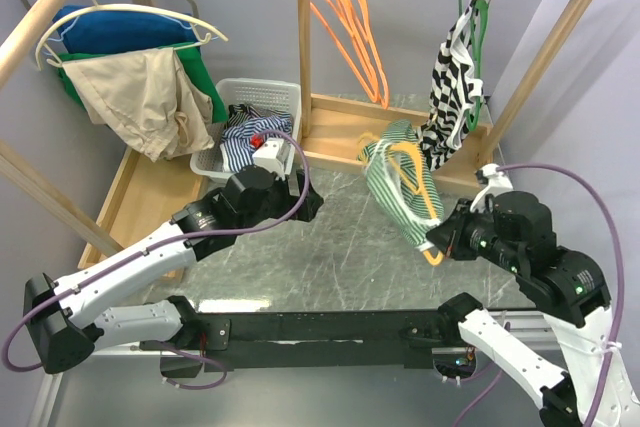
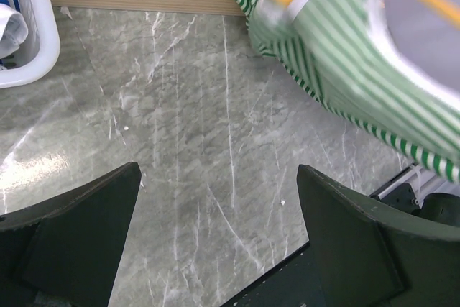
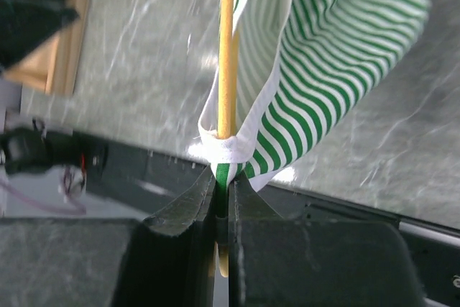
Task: Remove the tank top from the hanger
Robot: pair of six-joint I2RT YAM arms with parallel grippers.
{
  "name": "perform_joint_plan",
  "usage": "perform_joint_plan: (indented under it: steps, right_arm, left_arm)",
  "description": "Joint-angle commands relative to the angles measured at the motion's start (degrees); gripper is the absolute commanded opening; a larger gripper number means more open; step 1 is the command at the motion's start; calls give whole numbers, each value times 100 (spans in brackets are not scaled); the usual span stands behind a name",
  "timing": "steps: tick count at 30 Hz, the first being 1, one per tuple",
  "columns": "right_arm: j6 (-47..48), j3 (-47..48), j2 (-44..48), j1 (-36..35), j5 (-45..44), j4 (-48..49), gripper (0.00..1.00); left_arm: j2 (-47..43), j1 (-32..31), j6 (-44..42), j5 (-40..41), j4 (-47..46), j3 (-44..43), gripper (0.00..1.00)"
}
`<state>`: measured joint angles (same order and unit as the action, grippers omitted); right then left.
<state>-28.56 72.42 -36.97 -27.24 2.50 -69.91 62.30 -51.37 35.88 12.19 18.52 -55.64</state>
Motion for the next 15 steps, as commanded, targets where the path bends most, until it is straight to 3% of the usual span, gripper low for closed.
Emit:
perform_joint_plan:
  steps: [1,5,11,15]
  right_arm:
    - [289,-123,94,-44,874,223,0]
    - [614,-342,32,-140,1419,538,0]
    - [834,-396,-204,-465,1543,855,0]
    - [746,-378,-381,-1053,1314,1163,0]
  left_arm:
    - [-61,-30,-98,83,-208,-342,96]
    - [115,-30,-107,12,-288,-509,96]
    - [212,-30,-99,135,-384,-571,96]
    - [300,-30,-72,144,-411,-588,96]
